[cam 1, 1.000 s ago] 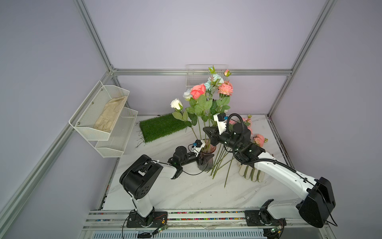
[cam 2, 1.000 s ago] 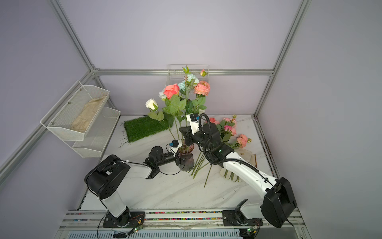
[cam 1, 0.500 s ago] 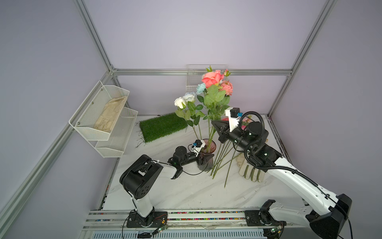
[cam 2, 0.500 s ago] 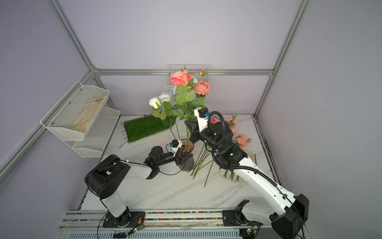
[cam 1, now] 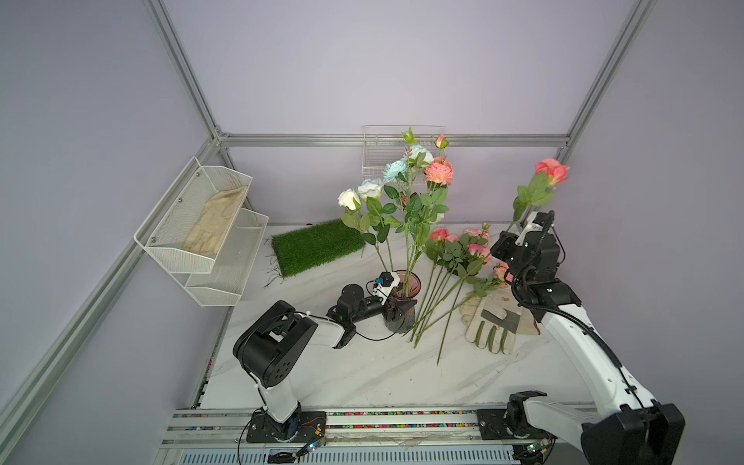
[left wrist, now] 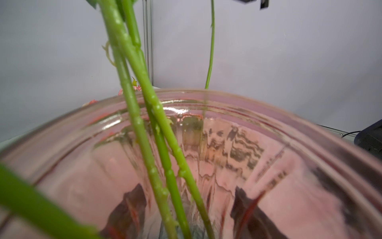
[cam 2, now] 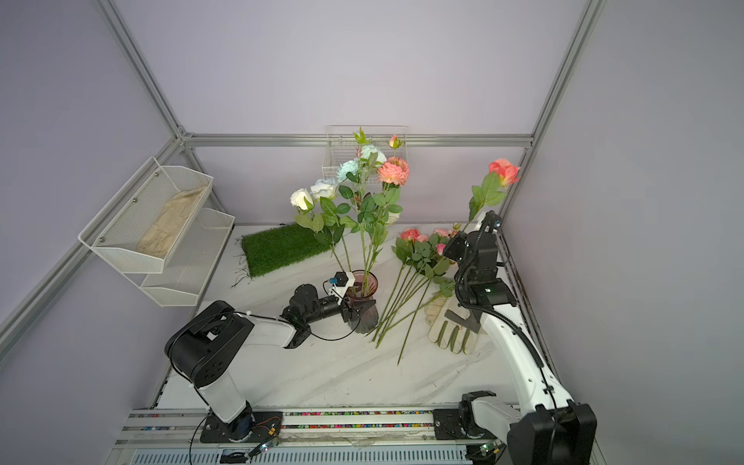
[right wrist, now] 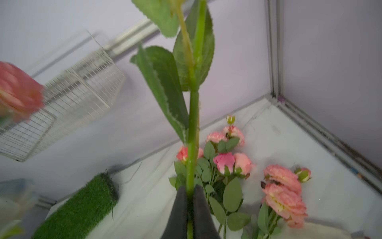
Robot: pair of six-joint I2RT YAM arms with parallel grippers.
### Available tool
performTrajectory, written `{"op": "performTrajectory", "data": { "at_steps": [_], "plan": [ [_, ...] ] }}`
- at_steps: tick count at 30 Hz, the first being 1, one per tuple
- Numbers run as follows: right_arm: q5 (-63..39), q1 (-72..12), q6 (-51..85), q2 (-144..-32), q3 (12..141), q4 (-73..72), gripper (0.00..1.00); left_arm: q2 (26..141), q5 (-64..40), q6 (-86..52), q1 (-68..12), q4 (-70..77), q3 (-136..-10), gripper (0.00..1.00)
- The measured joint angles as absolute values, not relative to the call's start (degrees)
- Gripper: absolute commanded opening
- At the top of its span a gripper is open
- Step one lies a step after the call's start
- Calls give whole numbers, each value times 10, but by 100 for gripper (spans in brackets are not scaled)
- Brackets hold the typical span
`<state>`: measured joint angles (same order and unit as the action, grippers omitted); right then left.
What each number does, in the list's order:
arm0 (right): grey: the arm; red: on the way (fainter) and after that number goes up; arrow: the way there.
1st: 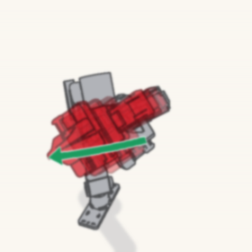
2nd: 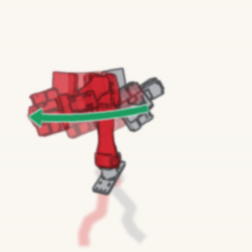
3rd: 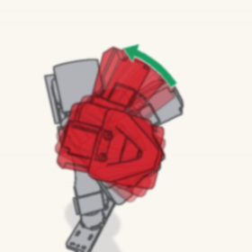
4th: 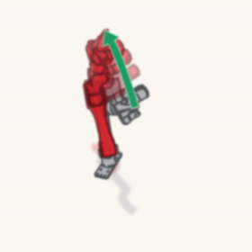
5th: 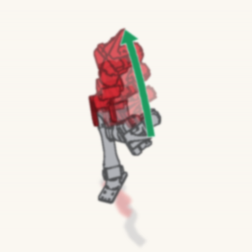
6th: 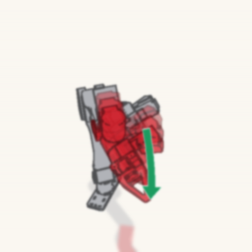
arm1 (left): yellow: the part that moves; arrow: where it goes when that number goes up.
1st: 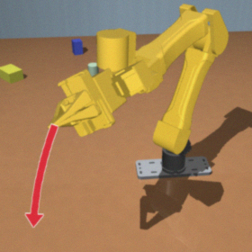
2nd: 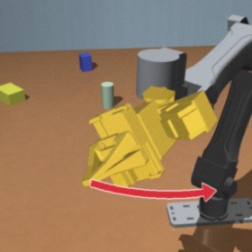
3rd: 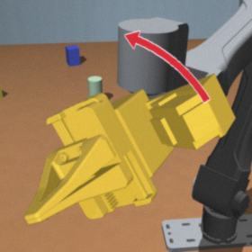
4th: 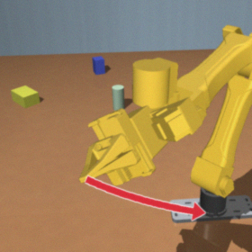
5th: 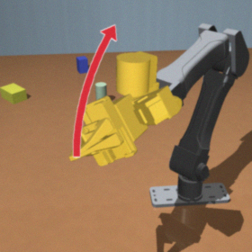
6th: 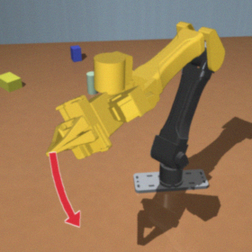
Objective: Pick out pink flowers from the vase
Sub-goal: Place the flower at the center of the board.
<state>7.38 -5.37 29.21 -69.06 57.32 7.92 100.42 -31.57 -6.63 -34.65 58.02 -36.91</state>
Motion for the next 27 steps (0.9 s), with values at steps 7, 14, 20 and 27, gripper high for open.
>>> {"op": "performTrajectory", "data": {
  "at_steps": [7,14,20,27],
  "plan": [
    [-27,-39,360,-806,512,54,32,1004,-316,-66,-347,580,-369,0],
    [-100,-51,355,-805,503,-17,37,1004,-316,-66,-347,580,-369,0],
    [-228,-123,310,-745,489,-109,32,1004,-316,-66,-347,580,-369,0],
    [-343,-211,282,-736,495,-163,24,1006,-316,-66,-347,582,-369,0]
  ]
}}
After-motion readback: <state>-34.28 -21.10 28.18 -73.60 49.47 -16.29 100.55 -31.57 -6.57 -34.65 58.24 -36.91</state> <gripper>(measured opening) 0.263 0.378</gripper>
